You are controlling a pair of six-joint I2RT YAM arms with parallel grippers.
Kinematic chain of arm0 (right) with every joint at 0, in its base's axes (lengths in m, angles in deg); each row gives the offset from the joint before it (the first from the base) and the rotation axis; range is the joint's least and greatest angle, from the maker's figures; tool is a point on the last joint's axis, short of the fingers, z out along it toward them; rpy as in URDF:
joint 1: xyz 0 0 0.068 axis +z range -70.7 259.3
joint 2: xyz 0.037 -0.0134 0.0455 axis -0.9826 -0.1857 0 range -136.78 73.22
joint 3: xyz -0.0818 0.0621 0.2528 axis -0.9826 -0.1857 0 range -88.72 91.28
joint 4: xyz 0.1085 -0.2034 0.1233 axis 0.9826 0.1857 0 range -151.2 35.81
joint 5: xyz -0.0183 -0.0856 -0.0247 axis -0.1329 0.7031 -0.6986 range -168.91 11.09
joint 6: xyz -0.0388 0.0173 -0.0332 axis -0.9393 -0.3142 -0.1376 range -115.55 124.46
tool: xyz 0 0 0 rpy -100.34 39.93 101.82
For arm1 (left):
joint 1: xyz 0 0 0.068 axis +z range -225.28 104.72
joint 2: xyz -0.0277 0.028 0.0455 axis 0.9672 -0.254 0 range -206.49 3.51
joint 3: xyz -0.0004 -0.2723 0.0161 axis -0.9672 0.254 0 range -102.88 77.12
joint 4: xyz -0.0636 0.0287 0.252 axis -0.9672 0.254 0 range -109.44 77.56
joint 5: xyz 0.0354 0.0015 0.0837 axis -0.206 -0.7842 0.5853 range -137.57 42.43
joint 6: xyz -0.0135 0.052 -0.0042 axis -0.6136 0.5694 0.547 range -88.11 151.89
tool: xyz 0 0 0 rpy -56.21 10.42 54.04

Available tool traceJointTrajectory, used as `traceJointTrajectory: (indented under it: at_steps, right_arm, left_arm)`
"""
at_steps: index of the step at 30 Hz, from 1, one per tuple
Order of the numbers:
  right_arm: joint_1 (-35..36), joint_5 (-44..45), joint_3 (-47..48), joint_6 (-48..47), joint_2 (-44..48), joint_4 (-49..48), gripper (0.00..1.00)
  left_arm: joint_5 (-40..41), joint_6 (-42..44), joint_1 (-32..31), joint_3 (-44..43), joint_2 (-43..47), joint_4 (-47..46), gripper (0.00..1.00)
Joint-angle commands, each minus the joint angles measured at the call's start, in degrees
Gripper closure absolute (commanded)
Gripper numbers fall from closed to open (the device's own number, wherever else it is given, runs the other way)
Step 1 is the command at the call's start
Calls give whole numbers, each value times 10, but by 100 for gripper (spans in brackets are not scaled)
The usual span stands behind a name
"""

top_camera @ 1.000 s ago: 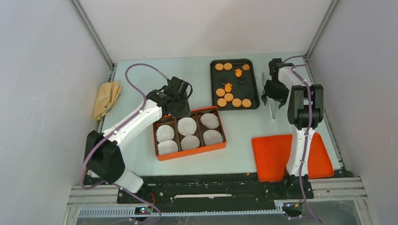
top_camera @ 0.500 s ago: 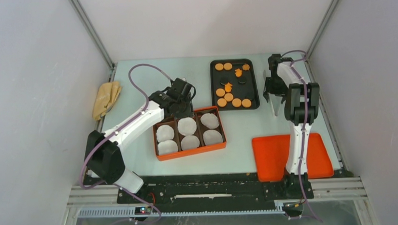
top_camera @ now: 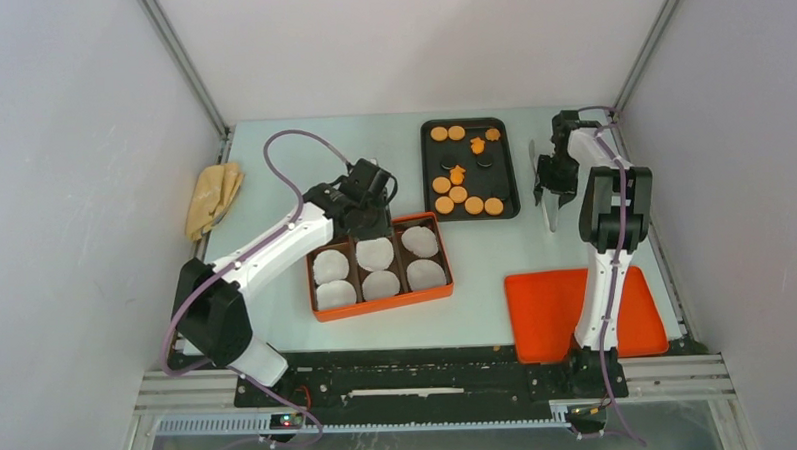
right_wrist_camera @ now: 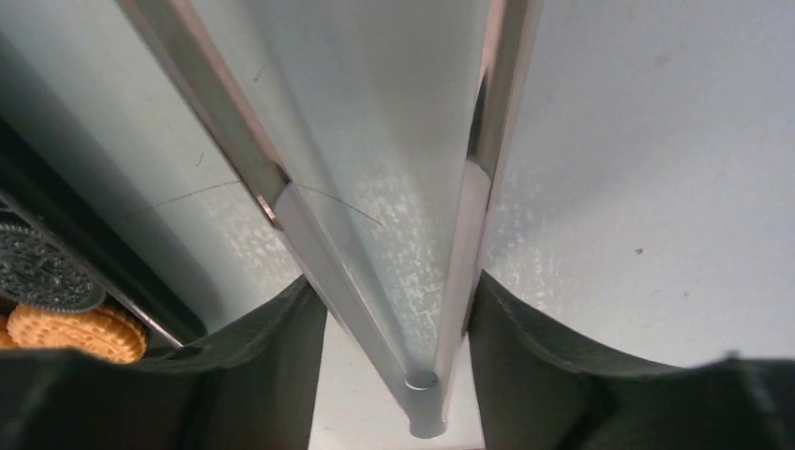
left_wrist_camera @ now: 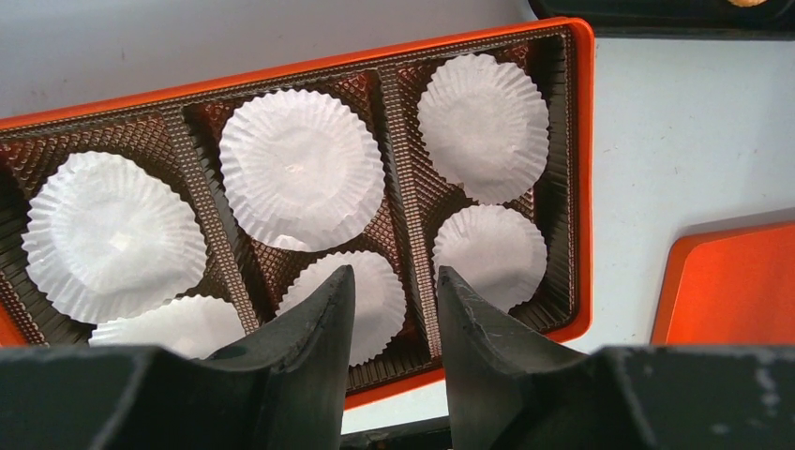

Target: Pack the cookies

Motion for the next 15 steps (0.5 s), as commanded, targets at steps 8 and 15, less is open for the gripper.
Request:
traceJointTrajectory:
  at_steps: [8, 15]
  right_arm:
    - [14, -6, -64, 7, 31, 9, 55]
    - [54, 37, -94, 27, 166, -5, 56]
  left_arm:
    - [8, -13, -15, -11, -7, -1, 58]
    - [17, -4, -16, -46, -11, 9, 58]
